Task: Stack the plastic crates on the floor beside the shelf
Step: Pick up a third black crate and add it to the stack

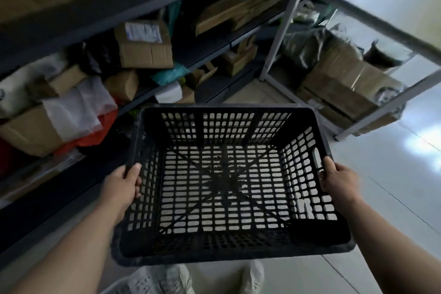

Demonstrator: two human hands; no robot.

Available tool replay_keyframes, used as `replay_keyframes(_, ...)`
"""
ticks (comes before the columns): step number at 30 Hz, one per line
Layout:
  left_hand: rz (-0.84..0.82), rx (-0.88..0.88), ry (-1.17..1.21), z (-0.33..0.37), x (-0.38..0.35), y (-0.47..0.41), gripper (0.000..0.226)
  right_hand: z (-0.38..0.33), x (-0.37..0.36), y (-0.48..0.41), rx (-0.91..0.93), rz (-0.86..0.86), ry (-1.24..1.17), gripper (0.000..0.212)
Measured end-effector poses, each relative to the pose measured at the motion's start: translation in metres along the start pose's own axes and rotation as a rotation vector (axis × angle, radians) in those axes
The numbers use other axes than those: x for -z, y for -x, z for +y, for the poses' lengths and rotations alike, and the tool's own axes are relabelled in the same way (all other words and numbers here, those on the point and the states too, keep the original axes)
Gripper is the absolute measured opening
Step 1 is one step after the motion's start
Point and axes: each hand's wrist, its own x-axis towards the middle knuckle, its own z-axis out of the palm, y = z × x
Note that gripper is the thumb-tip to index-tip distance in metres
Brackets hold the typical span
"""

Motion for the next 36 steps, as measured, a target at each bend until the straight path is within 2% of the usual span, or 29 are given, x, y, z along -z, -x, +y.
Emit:
replay_keyframes(3,-0.031,-0.114,-0.073,0.049,-0.006,0.031,0.028,-0.007,0.061,0.015,-0.028,0.051,-0.052,0.031)
replay_keyframes(10,-0.079,-0.373,-0.219,0.151,-0.048,0.104,0.014,0.000,0.177,0.023,-0.147,0.161,-0.449,0.024)
replay_keyframes(20,-0.256,-0.483,-0.284,0.242,-0.175,0.192,0.007,0.057,0.339,-0.008,-0.176,0.278,-0.569,0.022)
replay_keyframes(32,-0.684,-0.656,-0.381,0.313,-0.357,0.251,0.018,0.152,0.454,0.016,-0.447,0.606,-0.756,0.024)
replay_keyframes(36,-0.828,-0.704,-0.452,0.338,-0.423,0.264,0.013,0.177,0.475,0.026,-0.550,0.726,-0.750,0.024)
